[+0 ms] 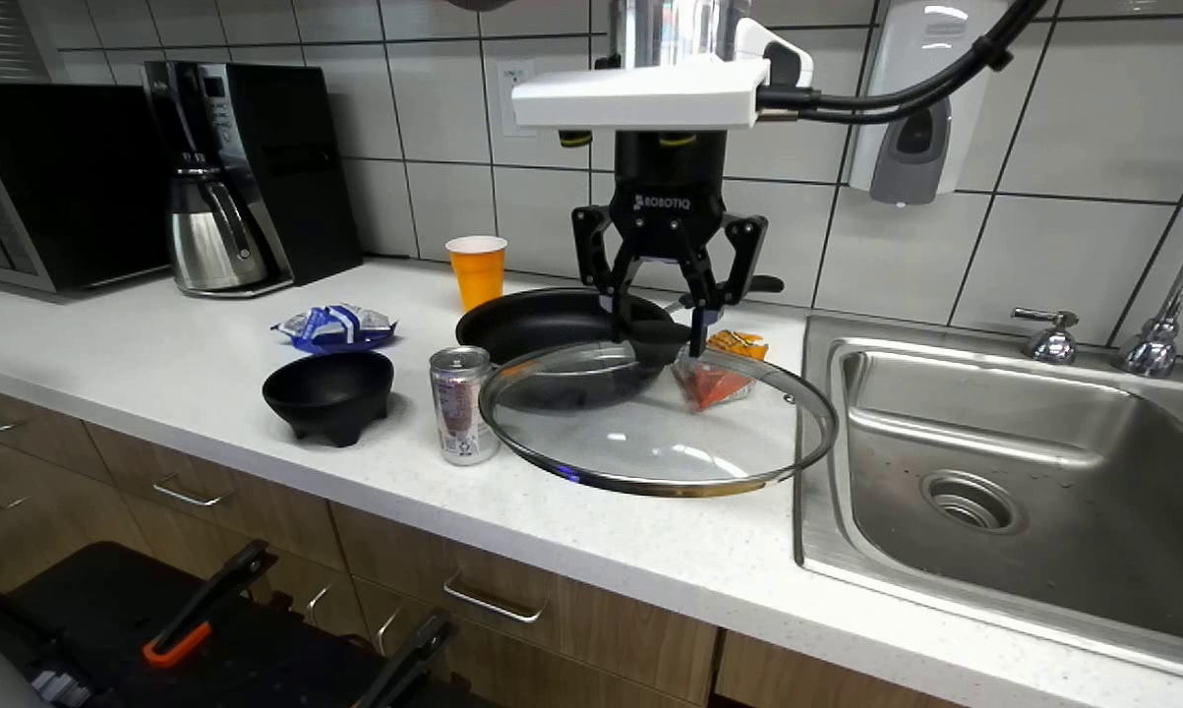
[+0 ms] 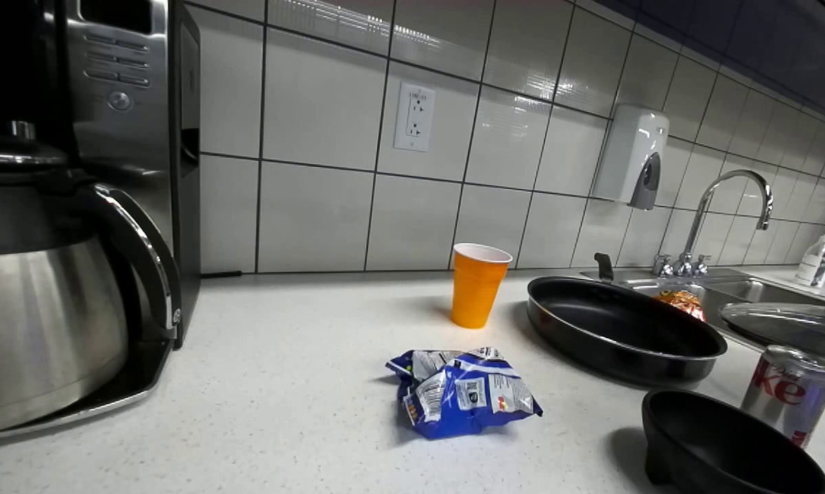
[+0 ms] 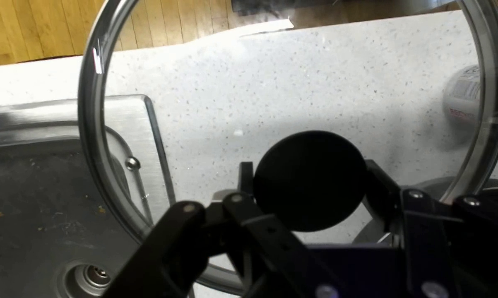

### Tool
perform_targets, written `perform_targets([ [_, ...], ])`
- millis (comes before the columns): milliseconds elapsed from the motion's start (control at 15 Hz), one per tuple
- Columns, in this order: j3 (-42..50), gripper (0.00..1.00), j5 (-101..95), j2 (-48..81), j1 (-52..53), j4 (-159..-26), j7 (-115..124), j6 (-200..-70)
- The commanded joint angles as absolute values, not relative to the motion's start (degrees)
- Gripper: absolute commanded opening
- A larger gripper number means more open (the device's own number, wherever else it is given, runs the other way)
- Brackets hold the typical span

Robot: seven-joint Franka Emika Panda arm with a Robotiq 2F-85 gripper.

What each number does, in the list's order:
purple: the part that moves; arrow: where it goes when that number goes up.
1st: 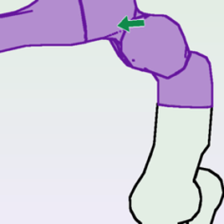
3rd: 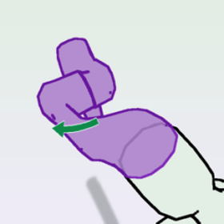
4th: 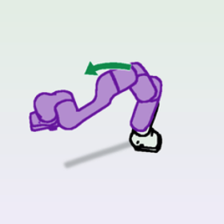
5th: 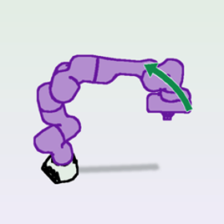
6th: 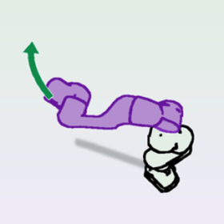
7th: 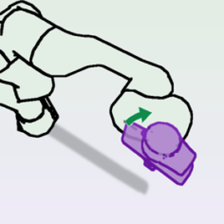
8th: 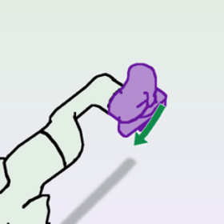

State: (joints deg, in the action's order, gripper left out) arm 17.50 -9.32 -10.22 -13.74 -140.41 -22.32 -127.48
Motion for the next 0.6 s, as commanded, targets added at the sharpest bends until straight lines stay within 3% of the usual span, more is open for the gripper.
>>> perform_targets([
  [0,17.54,0.39,-9.67,-7.12,-14.35,-138.78,-20.89,-131.19],
  [533,17.44,0.39,-8.24,-1.12,-14.73,-137.44,-20.95,-134.92],
])
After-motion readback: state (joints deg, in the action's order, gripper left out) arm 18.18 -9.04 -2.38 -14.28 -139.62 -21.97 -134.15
